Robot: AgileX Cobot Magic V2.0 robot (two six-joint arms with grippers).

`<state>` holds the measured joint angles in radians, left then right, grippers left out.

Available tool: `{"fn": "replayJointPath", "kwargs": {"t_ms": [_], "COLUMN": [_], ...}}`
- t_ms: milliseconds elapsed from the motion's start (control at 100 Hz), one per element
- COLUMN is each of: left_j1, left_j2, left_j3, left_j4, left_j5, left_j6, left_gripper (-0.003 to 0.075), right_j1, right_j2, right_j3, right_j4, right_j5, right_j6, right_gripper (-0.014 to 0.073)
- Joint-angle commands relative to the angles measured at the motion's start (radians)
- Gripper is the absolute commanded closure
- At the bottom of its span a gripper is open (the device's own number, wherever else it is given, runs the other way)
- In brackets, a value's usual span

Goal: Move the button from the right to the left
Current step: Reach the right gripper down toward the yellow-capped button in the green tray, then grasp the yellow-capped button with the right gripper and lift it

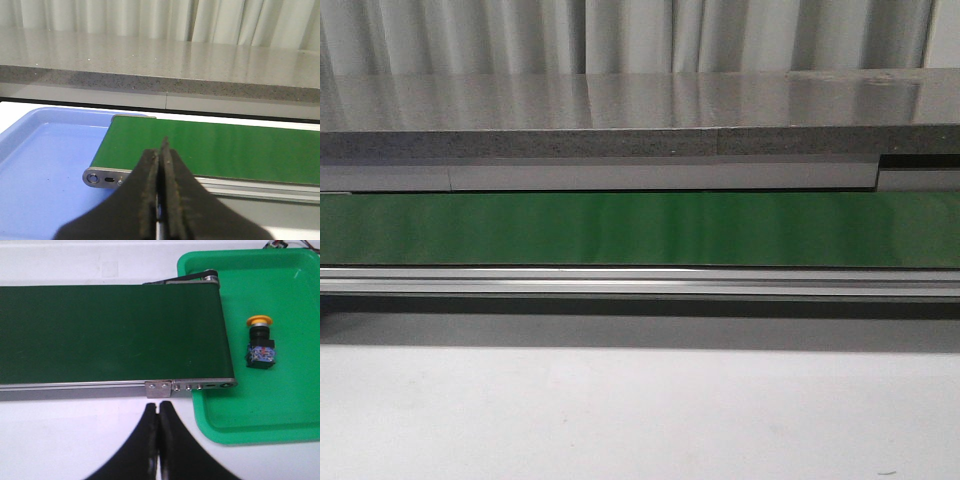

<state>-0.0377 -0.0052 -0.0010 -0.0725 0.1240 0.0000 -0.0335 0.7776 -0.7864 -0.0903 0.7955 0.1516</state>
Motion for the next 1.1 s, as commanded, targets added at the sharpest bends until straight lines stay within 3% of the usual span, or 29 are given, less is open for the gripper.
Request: {"fn": "replayJointPath", "kwargs": {"t_ms": [0,100,150,270,350,750,1090], "left_j1": [-0.007,-0.007,-0.007,-0.007,-0.007,-0.007,-0.007], "left_j2": [-0.032,-0.032,-0.032,-0.032,-0.032,-0.032,-0.032], "left_j3": [0.044,0.044,0.044,0.044,0.044,0.044,0.044], "left_j4": [0.000,0.000,0.000,0.000,0.000,0.000,0.000], "left_j5": [-0.079,-0.079,-0.079,-0.079,-0.079,-0.079,-0.079], "left_j6": [-0.012,-0.012,-0.012,-0.012,-0.012,-0.012,-0.012], "left_gripper": [0.0741,0.0741,0.0741,0.0741,0.0741,0.0741,0.0741], "right_j1": [-0.005,-0.035,-0.060,-0.141,-0.199,-0.500,-0.545], "right_j2": [0.073,0.150,0.184,0.254,0.296,0.501,0.792], "right_j3": [-0.073,-0.117,-0.133,-0.162,-0.176,-0.241,-0.384], "right_j4": [0.000,0.000,0.000,0.000,0.000,0.001,0.102], "right_j5": [-0.040,-0.035,-0.027,0.008,0.038,0.028,-0.027], "right_j6": [0.005,0.005,0.005,0.005,0.005,0.003,-0.057], "right_gripper": [0.0657,0.0577,0.0477,0.0130,0.0004,0.0002,0.0002]}}
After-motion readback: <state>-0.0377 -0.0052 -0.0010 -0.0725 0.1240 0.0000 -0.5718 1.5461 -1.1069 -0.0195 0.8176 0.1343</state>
